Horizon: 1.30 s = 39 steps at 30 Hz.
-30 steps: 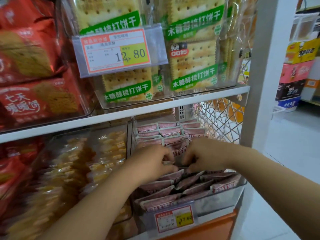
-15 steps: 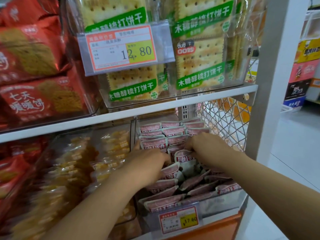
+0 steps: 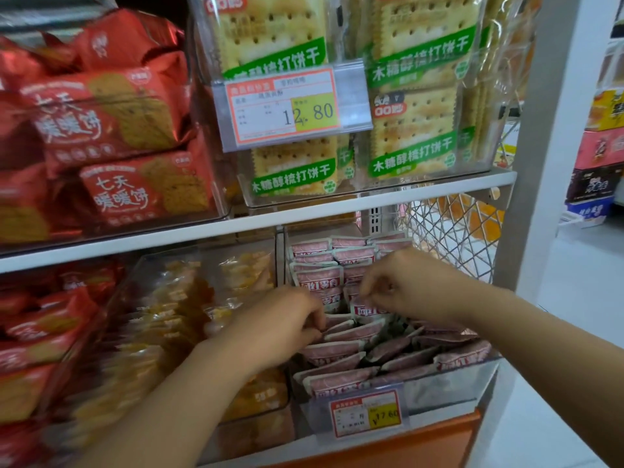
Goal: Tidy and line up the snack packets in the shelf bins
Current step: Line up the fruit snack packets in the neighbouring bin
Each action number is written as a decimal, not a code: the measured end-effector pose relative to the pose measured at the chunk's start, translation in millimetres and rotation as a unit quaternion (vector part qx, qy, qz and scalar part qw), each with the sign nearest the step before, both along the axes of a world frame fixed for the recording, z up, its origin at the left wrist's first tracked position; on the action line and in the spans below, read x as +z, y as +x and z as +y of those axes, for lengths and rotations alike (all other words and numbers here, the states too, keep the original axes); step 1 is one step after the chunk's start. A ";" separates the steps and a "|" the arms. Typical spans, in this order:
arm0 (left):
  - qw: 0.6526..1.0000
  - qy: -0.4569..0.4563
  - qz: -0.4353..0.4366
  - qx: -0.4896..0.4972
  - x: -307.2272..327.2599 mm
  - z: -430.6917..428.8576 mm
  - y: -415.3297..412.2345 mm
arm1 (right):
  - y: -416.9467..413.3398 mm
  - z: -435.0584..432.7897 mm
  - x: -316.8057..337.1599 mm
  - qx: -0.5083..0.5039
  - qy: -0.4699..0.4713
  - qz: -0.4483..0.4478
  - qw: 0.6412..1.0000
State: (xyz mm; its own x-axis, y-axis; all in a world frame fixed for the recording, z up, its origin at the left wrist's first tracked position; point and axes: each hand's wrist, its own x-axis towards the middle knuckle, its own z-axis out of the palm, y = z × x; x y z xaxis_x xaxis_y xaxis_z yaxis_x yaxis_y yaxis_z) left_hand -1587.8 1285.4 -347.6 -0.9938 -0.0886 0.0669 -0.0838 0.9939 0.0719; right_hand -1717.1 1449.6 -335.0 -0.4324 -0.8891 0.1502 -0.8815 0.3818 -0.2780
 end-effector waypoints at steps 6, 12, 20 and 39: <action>0.994 -0.091 -0.041 0.045 -0.6 8.1 -2.8 | 18.8 -13.4 -16.1 -0.002 0.139 0.121 0.983; 0.991 -0.111 -0.053 0.052 -2.4 7.9 -10.3 | 3.7 -2.4 -3.1 -0.040 0.128 0.172 0.976; 0.997 -0.051 -0.033 0.051 -3.9 -0.8 -17.1 | -7.4 -0.6 -6.7 -0.038 0.153 0.192 0.969; 0.982 -0.169 -0.049 0.069 3.0 -4.7 -25.0 | 1.5 -5.6 -17.2 -0.065 0.202 0.193 0.958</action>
